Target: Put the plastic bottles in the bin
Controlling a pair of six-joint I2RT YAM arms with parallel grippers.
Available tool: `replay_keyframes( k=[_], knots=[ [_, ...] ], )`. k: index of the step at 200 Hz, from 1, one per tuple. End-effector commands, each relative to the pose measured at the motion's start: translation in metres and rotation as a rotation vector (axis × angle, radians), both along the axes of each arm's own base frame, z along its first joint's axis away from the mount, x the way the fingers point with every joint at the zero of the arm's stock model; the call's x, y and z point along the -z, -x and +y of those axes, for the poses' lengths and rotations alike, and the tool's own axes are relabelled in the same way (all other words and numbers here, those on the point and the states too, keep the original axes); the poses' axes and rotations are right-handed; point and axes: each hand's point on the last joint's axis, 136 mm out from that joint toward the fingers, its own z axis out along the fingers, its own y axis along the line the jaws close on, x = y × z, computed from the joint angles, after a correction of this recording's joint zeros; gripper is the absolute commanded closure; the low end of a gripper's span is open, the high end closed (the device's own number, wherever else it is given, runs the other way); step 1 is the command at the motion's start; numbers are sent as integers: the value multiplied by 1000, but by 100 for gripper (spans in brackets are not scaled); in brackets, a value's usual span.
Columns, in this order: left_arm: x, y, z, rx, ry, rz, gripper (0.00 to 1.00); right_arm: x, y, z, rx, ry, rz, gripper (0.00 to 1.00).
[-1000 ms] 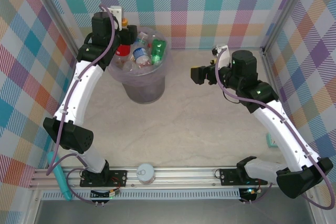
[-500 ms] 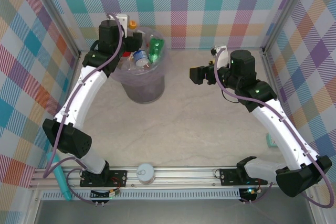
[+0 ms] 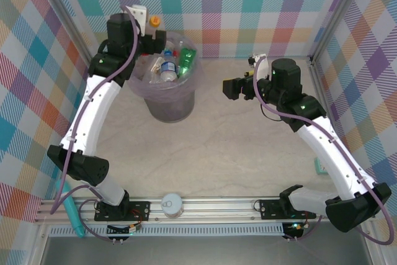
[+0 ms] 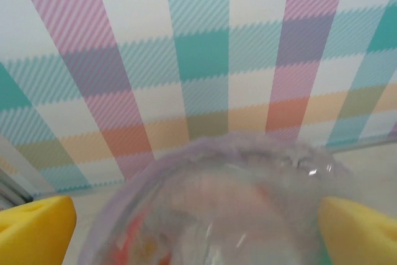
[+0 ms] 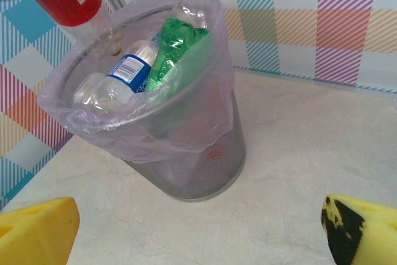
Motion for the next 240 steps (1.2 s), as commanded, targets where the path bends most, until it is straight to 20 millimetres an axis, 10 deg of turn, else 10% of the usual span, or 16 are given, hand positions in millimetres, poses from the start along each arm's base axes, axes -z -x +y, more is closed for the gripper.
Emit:
replay_keyframes(
  k=[1,52,129,240],
  knots=[
    [-38,20,5,23,-21,-70,0,-3,-3,5,-15,-30,-2,0],
    [-6,18,-7,76,-25,14,0,1,-4,7,-22,-29,12,0],
    [-24,39,-23,143,117,-40,0,4,-6,7,-15,-30,21,0],
    [42,-34,12,-45,86,38,4,12,-3,4,-7,-23,38,0]
  ],
)
